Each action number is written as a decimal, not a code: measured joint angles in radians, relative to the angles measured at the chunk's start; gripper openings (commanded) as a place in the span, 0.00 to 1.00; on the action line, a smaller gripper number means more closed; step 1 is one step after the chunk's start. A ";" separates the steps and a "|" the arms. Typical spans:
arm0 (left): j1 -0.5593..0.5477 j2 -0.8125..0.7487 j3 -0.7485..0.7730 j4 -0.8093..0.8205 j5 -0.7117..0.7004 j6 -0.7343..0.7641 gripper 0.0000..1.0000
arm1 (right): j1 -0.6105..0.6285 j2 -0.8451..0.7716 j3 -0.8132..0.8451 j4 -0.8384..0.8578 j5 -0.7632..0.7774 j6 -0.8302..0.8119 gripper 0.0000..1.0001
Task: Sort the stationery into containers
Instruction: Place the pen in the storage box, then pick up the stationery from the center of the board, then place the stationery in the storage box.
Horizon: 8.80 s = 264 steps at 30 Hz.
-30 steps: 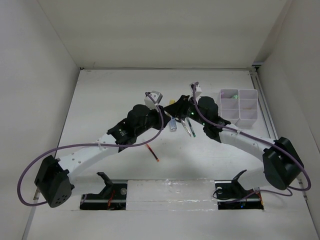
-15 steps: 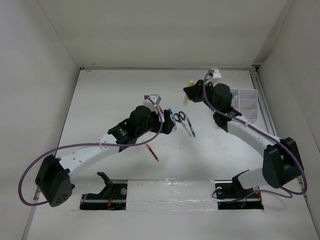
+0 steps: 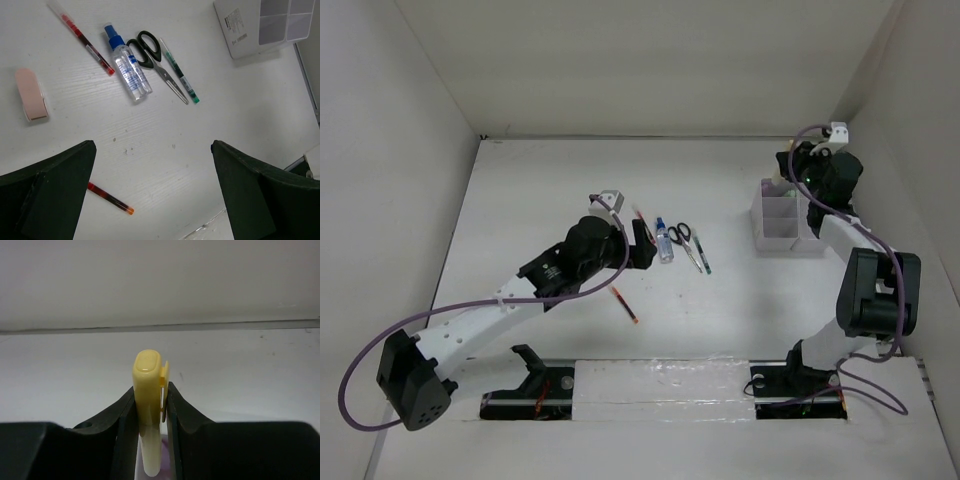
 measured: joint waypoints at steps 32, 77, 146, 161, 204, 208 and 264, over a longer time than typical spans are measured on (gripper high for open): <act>0.000 -0.028 -0.034 0.045 0.085 0.000 1.00 | -0.084 0.138 -0.092 0.240 -0.087 0.066 0.48; 0.186 0.439 0.109 0.026 -0.211 0.011 0.96 | 0.849 -0.629 -0.150 -0.557 0.637 0.166 0.95; 0.009 -0.021 -0.145 0.532 0.344 0.249 0.00 | 0.912 -0.605 -0.304 -0.257 0.421 0.431 0.92; 0.010 -0.028 -0.146 0.508 0.380 0.275 0.00 | 1.004 -0.454 -0.244 -0.174 0.533 0.446 0.22; 0.009 -0.135 -0.057 0.006 0.020 -0.025 1.00 | 0.198 -0.377 -0.363 -0.002 0.145 -0.155 0.00; 0.009 -0.135 -0.057 -0.008 0.033 -0.031 1.00 | 0.113 -0.300 -0.374 0.109 0.018 -0.159 0.00; 0.009 -0.150 -0.065 0.031 0.209 -0.016 1.00 | -0.108 -0.043 -0.207 -0.010 -0.143 -0.122 0.22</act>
